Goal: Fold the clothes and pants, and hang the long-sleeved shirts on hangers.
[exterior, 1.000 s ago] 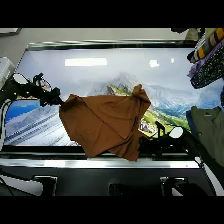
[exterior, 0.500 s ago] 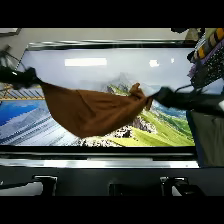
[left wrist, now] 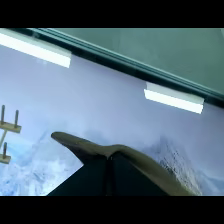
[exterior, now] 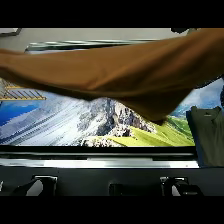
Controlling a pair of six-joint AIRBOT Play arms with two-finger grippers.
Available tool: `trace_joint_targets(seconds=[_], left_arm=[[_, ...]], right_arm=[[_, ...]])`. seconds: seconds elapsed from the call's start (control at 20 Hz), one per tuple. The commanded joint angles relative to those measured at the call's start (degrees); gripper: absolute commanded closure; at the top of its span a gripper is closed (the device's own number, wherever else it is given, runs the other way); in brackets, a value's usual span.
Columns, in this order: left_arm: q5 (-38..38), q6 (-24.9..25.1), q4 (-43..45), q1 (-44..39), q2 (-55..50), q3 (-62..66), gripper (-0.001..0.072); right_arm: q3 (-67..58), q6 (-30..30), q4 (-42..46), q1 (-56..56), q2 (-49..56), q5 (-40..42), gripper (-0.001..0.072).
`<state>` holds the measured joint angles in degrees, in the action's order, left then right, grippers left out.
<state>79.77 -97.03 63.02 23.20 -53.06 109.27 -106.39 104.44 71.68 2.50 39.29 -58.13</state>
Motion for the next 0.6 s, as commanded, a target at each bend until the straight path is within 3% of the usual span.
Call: trace_joint_targets(seconds=[0.0,0.25,0.4,0.55], left_arm=[[-1.8,-3.6,2.7,1.5,4.9,0.5,0.0694],[-2.6,-3.5,-0.7,-0.1,-0.8,-1.2,0.0694],[-2.7,-1.8,-1.7,-6.4,-10.1,-6.5,0.0694],[-3.3,-0.7,-0.8,-12.3,-24.2,-11.8,0.0695]], right_arm=[[-3.1,4.4,5.7,0.1,0.3,4.1,0.0686],[-3.0,11.3,6.1,0.1,10.7,-3.3,0.0686],[-3.0,8.6,1.1,0.0,24.4,-10.8,0.0685],[-3.0,4.7,-5.4,0.0,42.2,-11.6,0.0685]])
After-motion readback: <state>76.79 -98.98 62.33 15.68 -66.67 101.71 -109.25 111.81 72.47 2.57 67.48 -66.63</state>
